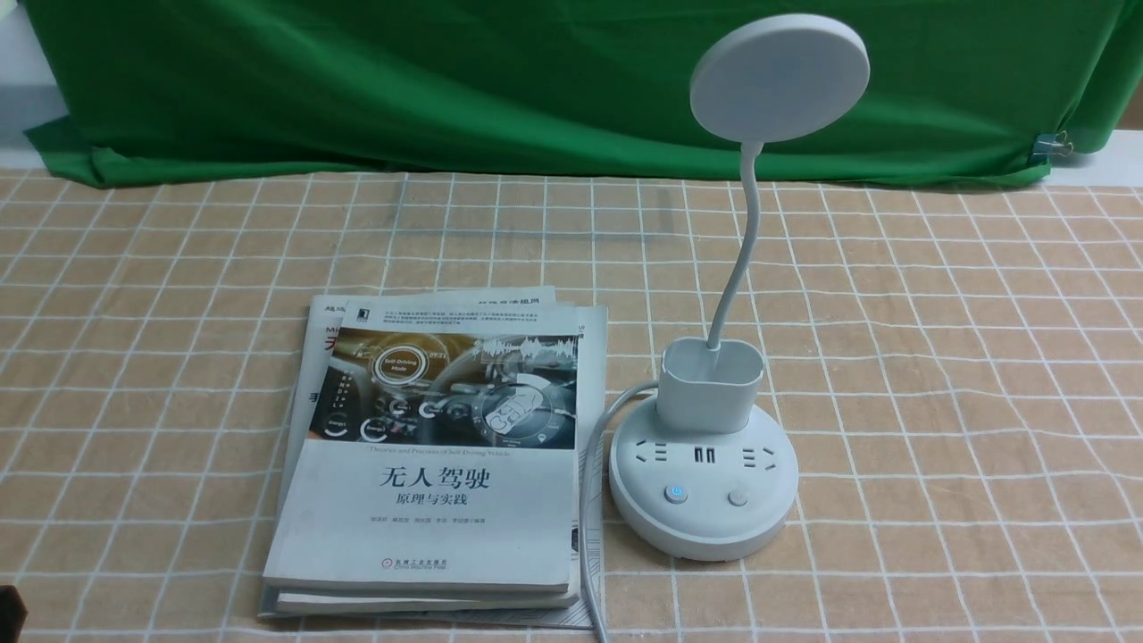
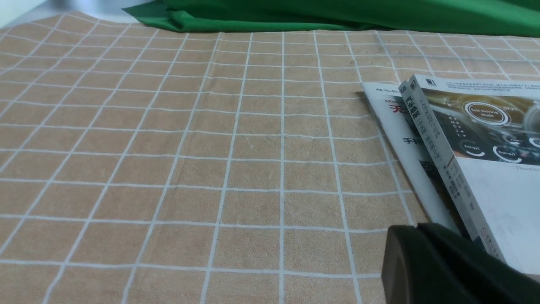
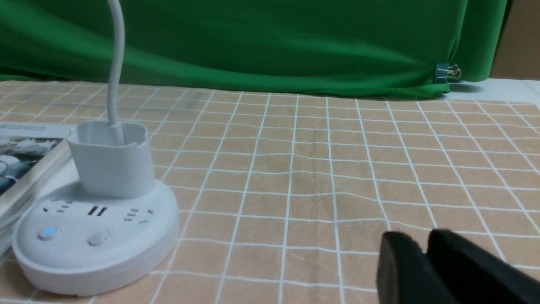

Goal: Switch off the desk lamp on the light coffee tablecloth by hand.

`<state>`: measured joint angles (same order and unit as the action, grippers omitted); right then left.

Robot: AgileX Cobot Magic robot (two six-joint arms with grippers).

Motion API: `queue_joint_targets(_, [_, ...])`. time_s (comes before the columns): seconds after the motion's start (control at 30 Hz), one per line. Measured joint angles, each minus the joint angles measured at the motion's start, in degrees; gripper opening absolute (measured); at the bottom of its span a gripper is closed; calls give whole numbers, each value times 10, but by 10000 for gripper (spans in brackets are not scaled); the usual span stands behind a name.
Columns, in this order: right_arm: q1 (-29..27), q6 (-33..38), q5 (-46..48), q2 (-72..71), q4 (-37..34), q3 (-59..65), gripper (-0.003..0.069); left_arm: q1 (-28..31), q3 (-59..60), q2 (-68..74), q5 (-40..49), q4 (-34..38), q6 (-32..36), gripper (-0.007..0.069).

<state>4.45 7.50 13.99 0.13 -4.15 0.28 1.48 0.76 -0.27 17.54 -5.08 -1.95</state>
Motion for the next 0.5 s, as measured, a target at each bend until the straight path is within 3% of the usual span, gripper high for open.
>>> queue_joint_targets(0.5, [0,0,0,0,0,0,139,0,0,0,0,0,0,4])
